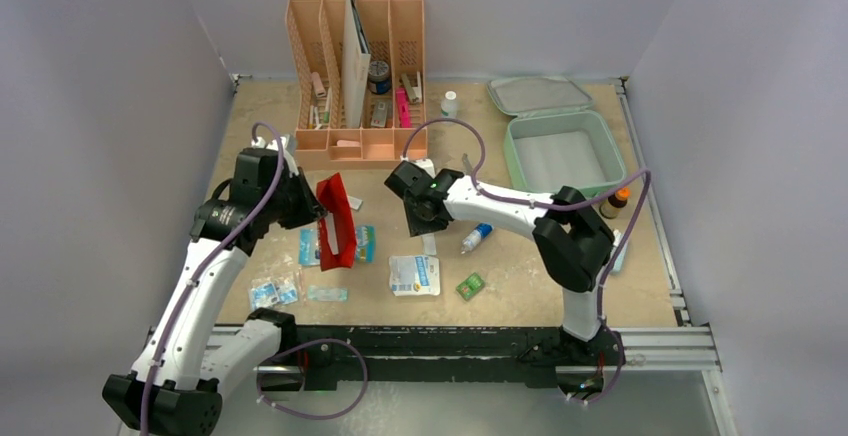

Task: Organize the medicine kit
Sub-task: Pick up the medical item at the center of the board.

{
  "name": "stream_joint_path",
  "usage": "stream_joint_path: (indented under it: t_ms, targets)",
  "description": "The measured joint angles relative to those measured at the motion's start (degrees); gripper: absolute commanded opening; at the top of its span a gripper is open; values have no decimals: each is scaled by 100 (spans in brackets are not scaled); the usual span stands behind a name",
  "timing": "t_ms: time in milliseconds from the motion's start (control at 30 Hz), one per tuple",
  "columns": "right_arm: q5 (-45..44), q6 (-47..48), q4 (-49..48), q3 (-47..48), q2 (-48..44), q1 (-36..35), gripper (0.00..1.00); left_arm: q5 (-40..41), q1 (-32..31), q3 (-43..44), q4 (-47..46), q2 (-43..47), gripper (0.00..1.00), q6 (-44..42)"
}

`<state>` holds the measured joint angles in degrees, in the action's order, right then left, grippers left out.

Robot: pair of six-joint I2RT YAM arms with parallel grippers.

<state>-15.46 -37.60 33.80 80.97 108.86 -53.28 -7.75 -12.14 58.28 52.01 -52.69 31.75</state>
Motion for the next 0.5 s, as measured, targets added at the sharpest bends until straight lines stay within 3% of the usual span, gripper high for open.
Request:
stream_joint_path:
  t_ms: [300, 500]
  targets:
    - [-44, -85, 31, 114, 463, -85, 34, 57, 0, 0, 42, 90, 0, -9]
    - [-186, -98, 105, 267, 717, -105, 16, 55, 0, 0, 42, 133, 0, -9]
